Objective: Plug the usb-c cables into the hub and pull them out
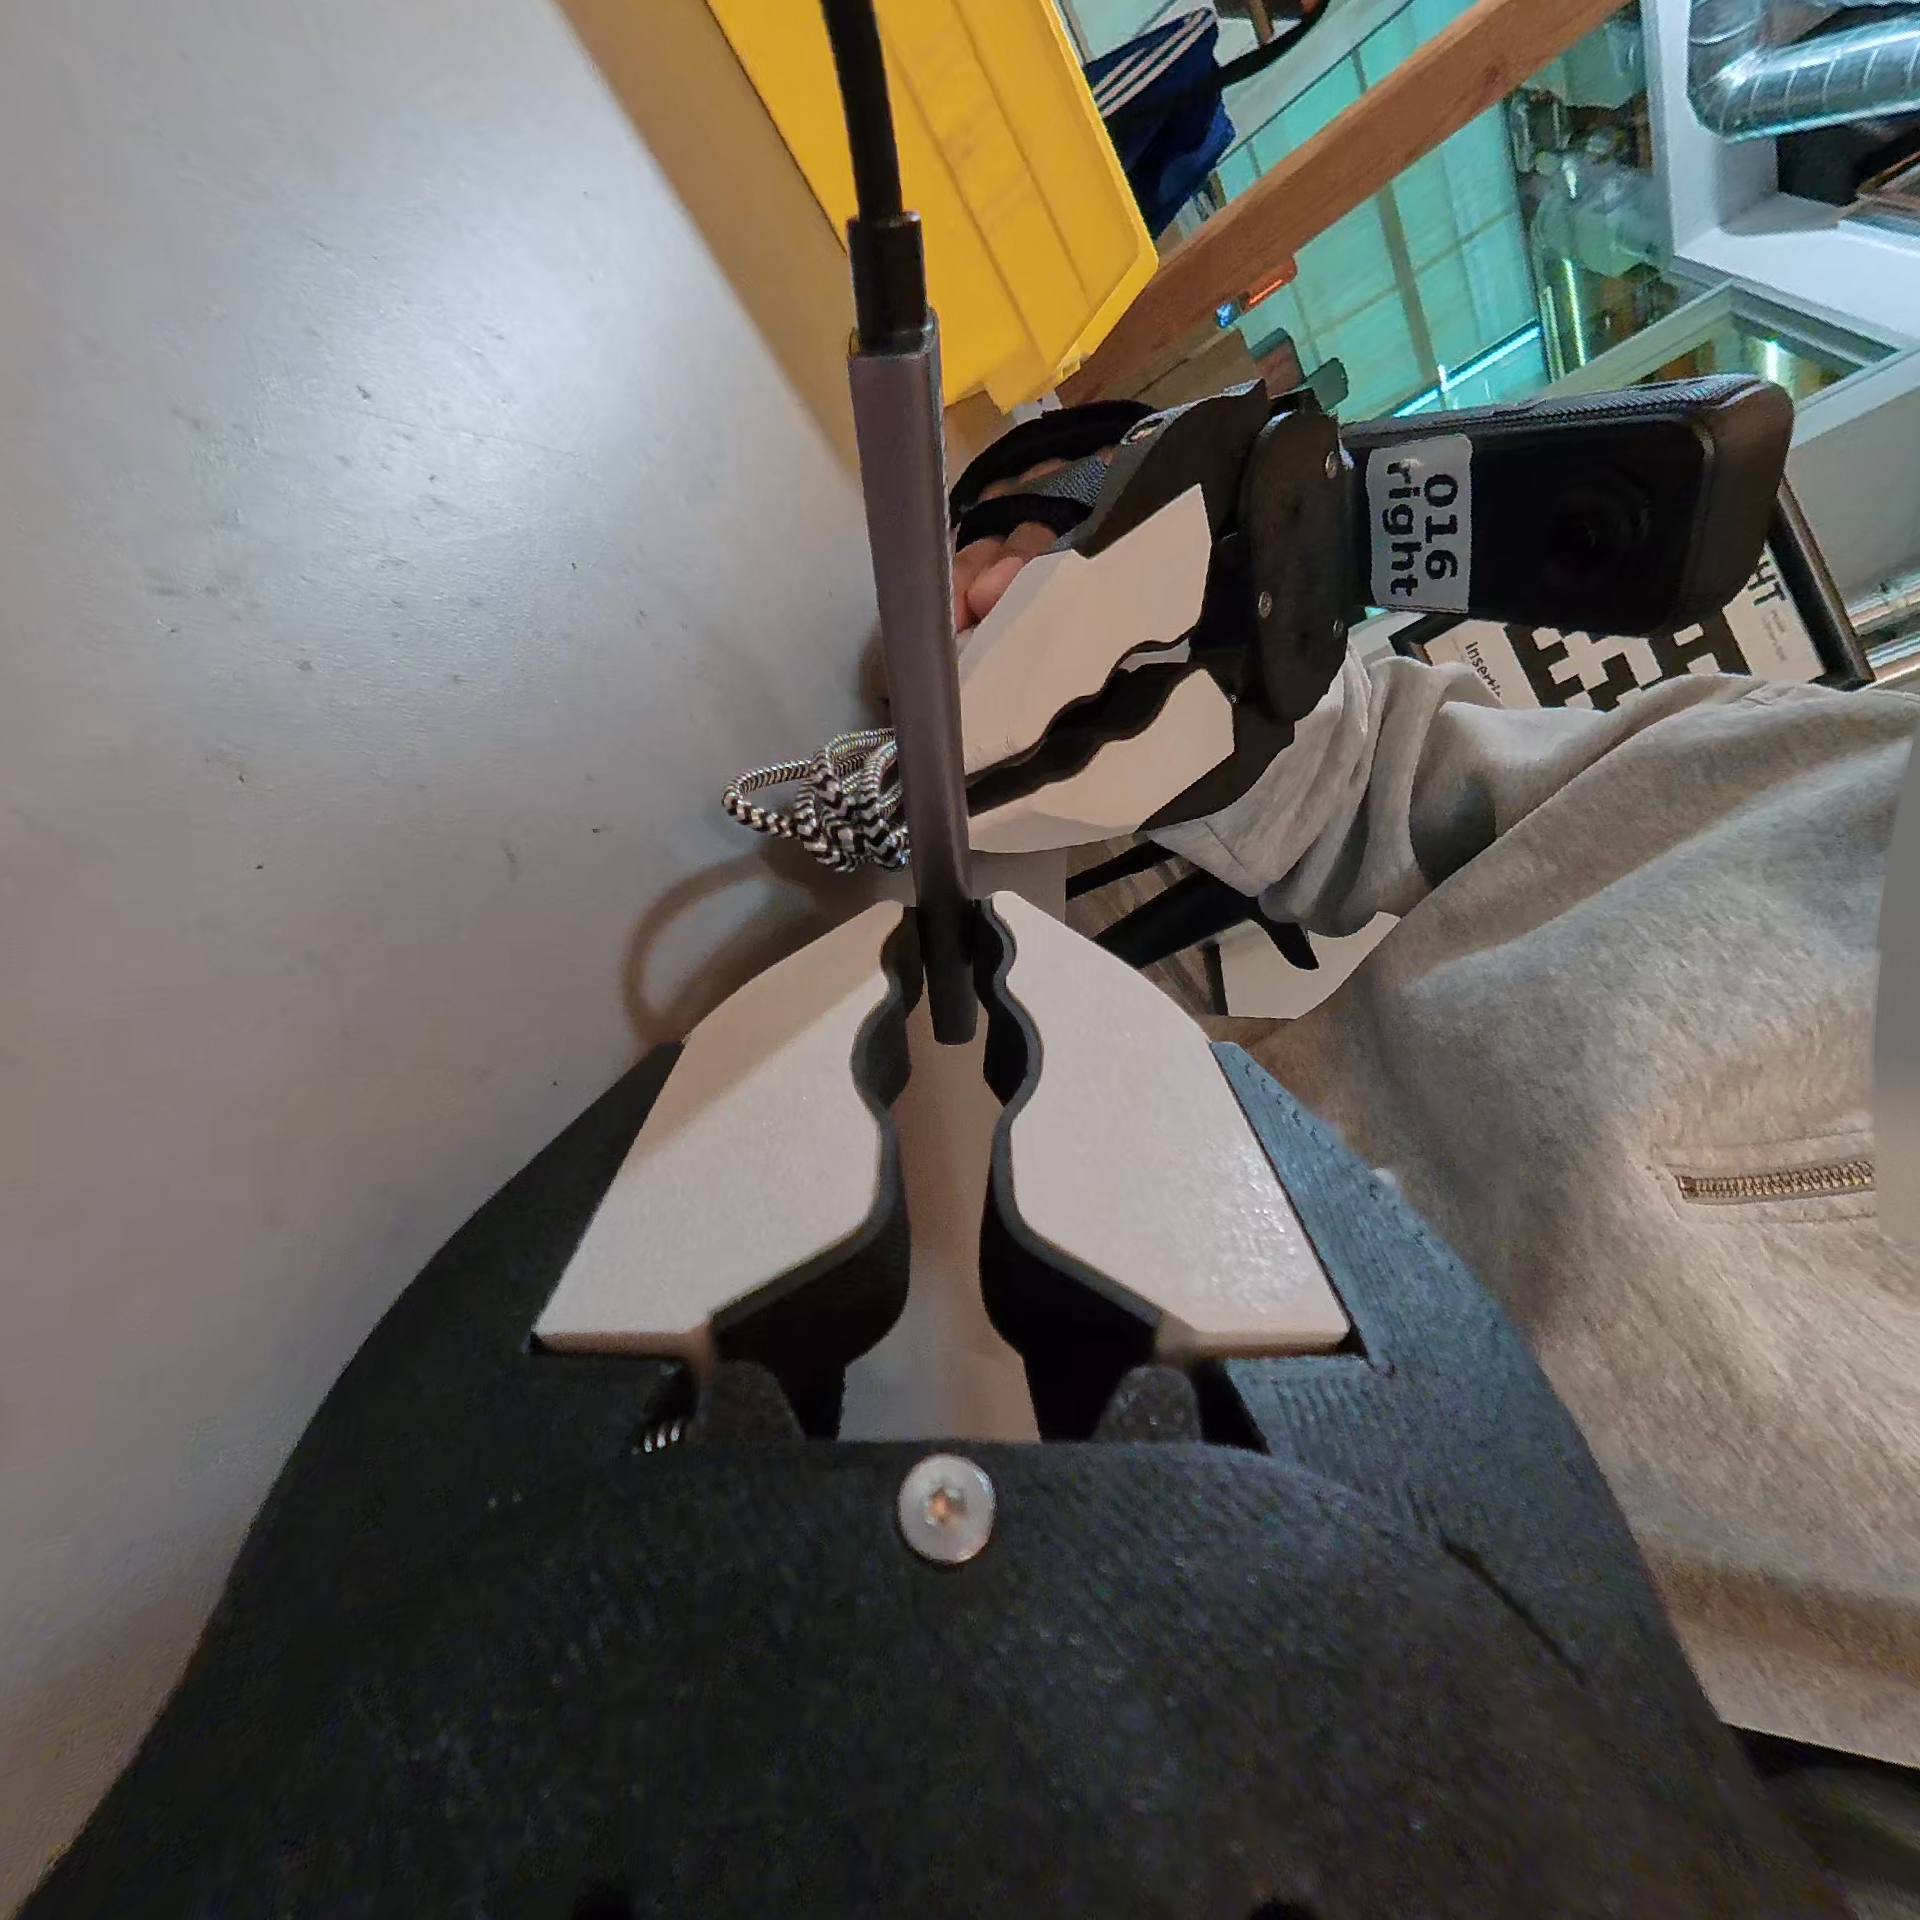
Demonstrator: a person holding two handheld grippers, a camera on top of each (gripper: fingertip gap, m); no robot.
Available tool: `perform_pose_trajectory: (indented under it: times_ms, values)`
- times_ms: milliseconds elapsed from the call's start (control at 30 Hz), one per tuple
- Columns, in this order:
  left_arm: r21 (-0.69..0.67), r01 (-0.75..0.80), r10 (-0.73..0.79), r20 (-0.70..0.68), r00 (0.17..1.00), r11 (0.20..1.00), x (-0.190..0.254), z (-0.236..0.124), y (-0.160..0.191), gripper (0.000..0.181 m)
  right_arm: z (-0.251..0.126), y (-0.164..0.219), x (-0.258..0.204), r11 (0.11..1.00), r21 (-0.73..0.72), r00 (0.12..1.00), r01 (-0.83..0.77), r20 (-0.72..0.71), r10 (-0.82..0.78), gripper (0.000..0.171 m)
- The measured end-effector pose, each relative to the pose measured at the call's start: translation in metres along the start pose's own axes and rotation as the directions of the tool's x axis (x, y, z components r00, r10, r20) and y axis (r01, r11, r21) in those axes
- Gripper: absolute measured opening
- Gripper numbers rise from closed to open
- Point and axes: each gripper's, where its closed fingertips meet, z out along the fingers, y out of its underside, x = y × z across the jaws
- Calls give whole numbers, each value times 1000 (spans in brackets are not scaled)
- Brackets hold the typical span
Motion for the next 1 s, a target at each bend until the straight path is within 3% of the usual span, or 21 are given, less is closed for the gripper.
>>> perform_pose_trajectory:
  times_ms: [33, 233, 400, 1000]
  values:
    - [-3, 2, -2, 1, 1000, 1000, 0, 0, 0, 7, 0, 0, 0, 1000, -2, 1000, 0, 4, 0, 4]
    - [-34, 4, -4, 17, 1000, 999, -2, 2, 4, 8, 6, 3, -15, 996, -37, 995, 82, 54, -80, 5]
    - [2, -17, 17, 10, 1000, 1000, 0, 1, -1, 9, 4, -1, -10, 999, -9, 998, 40, 39, -39, 5]
    - [8, -8, 8, -23, 1000, 1000, 2, 2, -3, 10, -1, 2, -11, 992, 19, 991, 122, 45, -123, 5]
